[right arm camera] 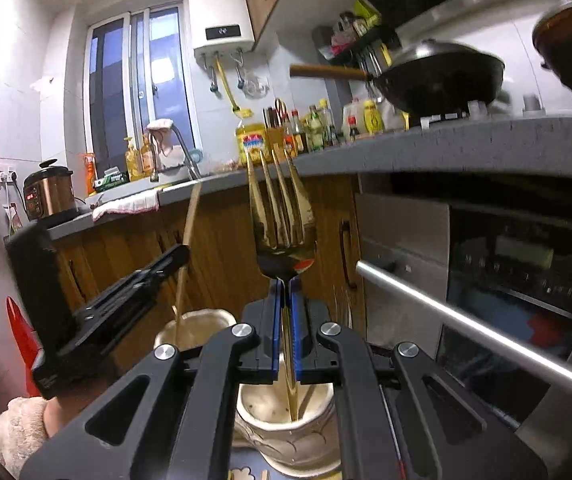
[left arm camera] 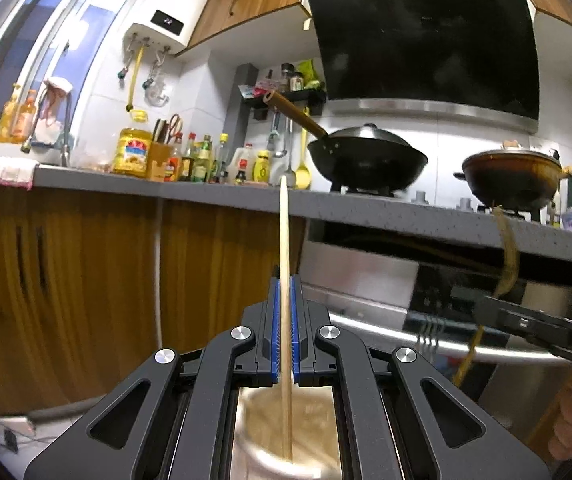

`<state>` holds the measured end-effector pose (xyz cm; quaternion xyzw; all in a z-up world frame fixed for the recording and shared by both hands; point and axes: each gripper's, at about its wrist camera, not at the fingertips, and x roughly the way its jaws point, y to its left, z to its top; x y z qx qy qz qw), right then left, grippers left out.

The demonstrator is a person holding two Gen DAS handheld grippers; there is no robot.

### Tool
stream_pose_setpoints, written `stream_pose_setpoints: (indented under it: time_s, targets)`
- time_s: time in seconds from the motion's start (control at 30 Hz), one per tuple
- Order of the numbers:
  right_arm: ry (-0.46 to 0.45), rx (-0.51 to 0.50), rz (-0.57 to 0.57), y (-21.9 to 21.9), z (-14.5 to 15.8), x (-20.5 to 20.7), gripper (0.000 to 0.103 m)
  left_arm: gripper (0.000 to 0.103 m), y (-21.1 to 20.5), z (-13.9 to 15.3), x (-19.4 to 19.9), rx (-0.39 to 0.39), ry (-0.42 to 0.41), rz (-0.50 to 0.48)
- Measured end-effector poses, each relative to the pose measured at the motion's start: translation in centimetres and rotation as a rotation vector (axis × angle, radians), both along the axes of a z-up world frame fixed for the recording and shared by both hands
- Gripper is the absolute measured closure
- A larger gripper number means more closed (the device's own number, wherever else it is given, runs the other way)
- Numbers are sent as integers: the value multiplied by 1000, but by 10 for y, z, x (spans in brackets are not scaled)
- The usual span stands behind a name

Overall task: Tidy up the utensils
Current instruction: 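Drop the chopstick in the tall cup with left tool while right drops gold fork in small cup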

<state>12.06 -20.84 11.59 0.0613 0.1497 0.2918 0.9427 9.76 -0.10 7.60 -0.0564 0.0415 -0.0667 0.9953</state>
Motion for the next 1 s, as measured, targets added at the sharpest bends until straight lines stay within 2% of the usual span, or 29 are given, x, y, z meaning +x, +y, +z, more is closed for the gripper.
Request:
stream_pose_setpoints:
  time_s: [0.27,0.4,0.8,1.0]
  targets:
    - [56,-42,-16,0,-26,7,98,98,-8,-16,-20,89,52,-17]
    - [45,-48,-21,1,-28,4,99,98,-3,-23,-19,66,91,-29]
    - [61,-37,-39,-4,-28,8,98,98,-1,-33,-17,71,123,-22]
    - [63,-41,-50,-4,-29,9,98,91,1,-31,-20,57,111,-15]
